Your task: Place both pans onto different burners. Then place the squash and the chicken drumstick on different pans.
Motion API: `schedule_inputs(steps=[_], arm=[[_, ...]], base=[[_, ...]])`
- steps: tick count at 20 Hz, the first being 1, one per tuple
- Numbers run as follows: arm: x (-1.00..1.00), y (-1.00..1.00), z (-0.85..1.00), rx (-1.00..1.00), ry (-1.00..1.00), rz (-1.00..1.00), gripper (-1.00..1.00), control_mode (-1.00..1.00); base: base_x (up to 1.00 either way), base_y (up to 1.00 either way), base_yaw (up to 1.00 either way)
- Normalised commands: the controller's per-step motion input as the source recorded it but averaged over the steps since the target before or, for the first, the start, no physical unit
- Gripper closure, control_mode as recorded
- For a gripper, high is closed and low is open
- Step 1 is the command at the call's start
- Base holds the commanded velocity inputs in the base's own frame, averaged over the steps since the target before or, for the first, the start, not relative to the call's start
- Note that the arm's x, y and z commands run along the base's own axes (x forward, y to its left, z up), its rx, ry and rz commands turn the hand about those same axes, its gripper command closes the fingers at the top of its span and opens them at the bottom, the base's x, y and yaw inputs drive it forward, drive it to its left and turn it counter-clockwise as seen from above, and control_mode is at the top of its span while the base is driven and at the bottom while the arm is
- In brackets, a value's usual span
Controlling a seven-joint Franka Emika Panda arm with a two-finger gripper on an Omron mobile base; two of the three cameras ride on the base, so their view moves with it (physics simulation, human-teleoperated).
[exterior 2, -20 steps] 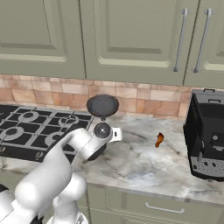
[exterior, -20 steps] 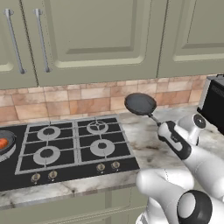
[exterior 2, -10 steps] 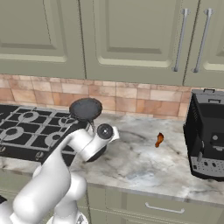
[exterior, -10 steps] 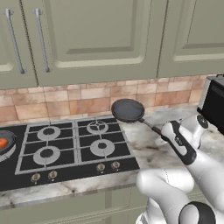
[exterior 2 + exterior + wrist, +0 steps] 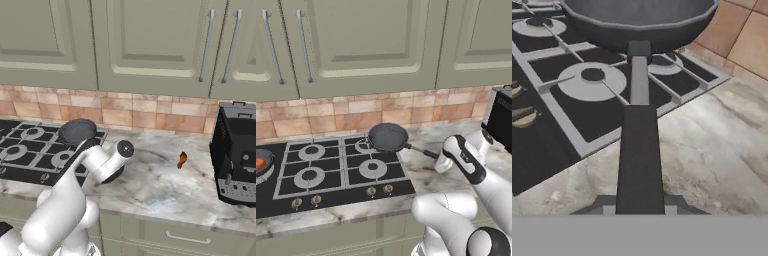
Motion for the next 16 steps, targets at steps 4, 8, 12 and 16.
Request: schedule_inputs(steps=[4, 8, 12, 16], arm=[[-0.12, 0.11, 0.00, -0.02, 0.07, 0.28, 1.00, -1.00], [-0.08, 0.13, 0.00, 0.00, 0.16, 0.21, 1.00, -1.00], [-0.01, 0.09, 0.00, 0.00, 0.14, 0.17, 1.00, -1.00], [0.00, 0.01, -0.02, 0.00, 0.04, 0.08, 1.00, -1.00]], base=[[0.00, 0.00, 0.00], [0.00, 0.00, 0.00], [0.00, 0.00, 0.00], [0.00, 0.00, 0.00]])
